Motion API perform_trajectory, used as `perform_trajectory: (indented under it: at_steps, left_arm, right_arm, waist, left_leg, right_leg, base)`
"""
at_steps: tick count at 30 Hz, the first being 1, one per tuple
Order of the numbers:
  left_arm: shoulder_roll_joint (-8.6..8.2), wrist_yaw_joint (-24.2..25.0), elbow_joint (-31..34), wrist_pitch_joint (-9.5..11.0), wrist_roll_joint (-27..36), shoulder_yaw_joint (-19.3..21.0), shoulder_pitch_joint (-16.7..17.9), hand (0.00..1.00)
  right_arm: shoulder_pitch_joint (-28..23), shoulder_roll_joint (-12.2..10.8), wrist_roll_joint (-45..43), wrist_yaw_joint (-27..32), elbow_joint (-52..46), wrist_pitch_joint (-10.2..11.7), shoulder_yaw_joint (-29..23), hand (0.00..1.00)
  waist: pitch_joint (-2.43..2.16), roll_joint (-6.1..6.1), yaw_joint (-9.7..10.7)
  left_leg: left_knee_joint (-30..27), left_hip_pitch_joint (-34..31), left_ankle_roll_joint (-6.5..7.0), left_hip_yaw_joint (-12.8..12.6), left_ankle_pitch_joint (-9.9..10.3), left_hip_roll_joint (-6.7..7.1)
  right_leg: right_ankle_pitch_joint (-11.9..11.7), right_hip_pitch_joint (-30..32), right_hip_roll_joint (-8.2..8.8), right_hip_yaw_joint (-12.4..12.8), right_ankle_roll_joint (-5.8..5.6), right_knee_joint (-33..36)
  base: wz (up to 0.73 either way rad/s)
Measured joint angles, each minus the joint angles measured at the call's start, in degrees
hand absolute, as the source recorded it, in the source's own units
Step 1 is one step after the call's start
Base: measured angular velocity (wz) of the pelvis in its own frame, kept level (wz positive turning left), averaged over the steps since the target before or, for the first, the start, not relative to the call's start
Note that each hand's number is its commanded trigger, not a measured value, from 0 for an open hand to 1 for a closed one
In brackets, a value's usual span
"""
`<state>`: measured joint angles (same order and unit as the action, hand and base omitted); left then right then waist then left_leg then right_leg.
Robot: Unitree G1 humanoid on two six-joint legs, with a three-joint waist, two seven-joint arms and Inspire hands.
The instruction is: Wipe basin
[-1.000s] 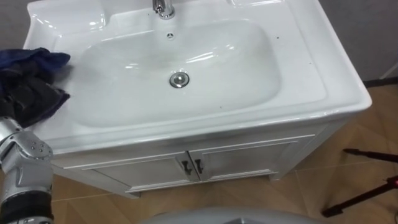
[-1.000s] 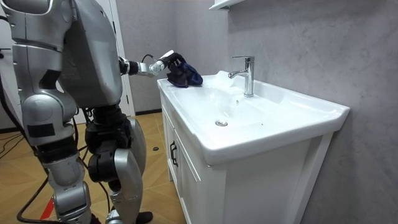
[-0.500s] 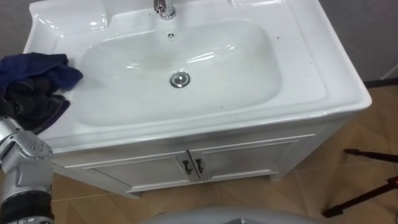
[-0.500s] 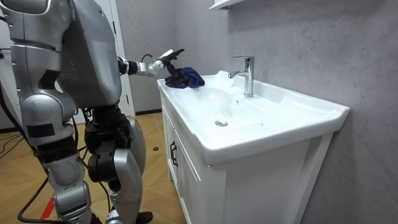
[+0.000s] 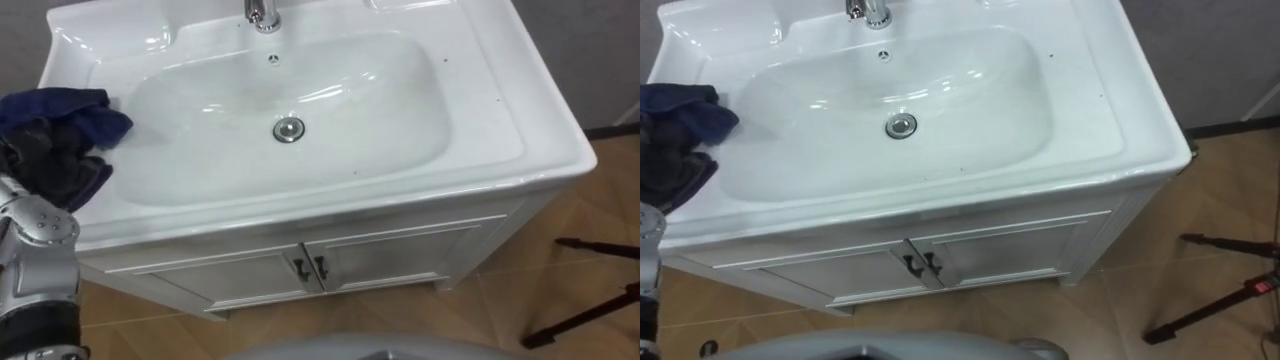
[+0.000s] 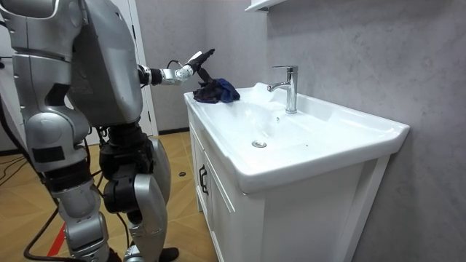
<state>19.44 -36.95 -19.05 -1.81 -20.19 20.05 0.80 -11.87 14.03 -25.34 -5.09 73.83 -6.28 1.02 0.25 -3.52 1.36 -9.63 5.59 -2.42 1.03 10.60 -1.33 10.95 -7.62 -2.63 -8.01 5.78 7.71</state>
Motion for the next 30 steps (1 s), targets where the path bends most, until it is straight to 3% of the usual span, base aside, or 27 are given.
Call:
perform_trajectory:
  at_steps: [5, 9, 14, 21, 28, 30]
  left_arm:
    - [-0.02, 0.4, 3.1, 1.9, 8.1, -0.1, 0.0, 0.00]
    - [-0.02, 0.6, 7.1, 2.3, 13.4, -0.1, 0.0, 0.00]
    - [-0.01, -0.1, 9.2, 4.6, 14.0, 1.2, -1.1, 0.00]
    - [0.21, -5.4, 11.8, 7.4, 13.9, 8.0, -1.4, 0.00]
    - [0.52, -10.1, 16.4, 9.6, 13.8, 14.7, -1.4, 0.00]
    - [0.87, -12.5, 16.8, 9.8, 13.7, 17.7, -1.4, 0.00]
  right_arm:
    - [0.1, -0.5, 0.0, -1.0, 0.2, 0.0, 0.1, 0.00]
    - [0.0, -0.6, 0.1, -1.9, 0.5, 0.0, 0.2, 0.00]
    - [0.1, -0.4, 0.1, -1.8, 0.4, 0.4, -0.1, 0.00]
    - [-0.4, -0.5, 0.0, -1.3, -0.3, 0.8, -0.2, 0.00]
    - [-0.9, -0.5, 0.1, -1.2, -0.3, 1.6, -0.6, 0.00]
    - [-1.1, -0.5, 0.1, -1.1, -0.4, 1.5, -0.6, 0.00]
  waist:
    - [-0.05, 0.16, 0.0]
    - [-0.19, 0.60, -0.1]
    - [-0.17, 0.92, -0.3]
    - [-0.19, 0.46, -0.6]
    - [-0.32, 0.47, -3.6]
    - [-0.45, 0.30, -5.3]
  left_leg:
    - [0.0, -0.2, 0.04, 0.4, 0.0, 0.09]
    - [0.0, -0.1, 0.04, 0.7, 0.0, 0.18]
    - [0.0, 0.0, 0.04, 0.5, 0.0, 0.17]
    - [0.0, 0.0, 0.05, 0.4, 0.0, 0.16]
    - [0.2, 0.0, 0.05, 0.1, 0.0, 0.24]
    - [0.2, 0.1, 0.05, 0.1, 0.0, 0.28]
  right_leg:
    - [0.0, 0.4, 0.10, 0.1, -0.04, 0.0]
    - [0.0, 0.3, 0.13, 0.1, -0.05, 0.2]
    - [0.0, 0.2, 0.13, 0.1, -0.05, 0.2]
    - [0.0, 0.3, 0.13, 0.2, -0.05, 0.2]
    - [0.1, 0.3, 0.20, 0.0, -0.13, 0.1]
    - [0.1, 0.2, 0.24, 0.0, -0.19, 0.1]
  base:
    - [0.00]
    - [0.00]
    - [0.00]
    - [0.00]
    - [-0.01]
    - [0.03]
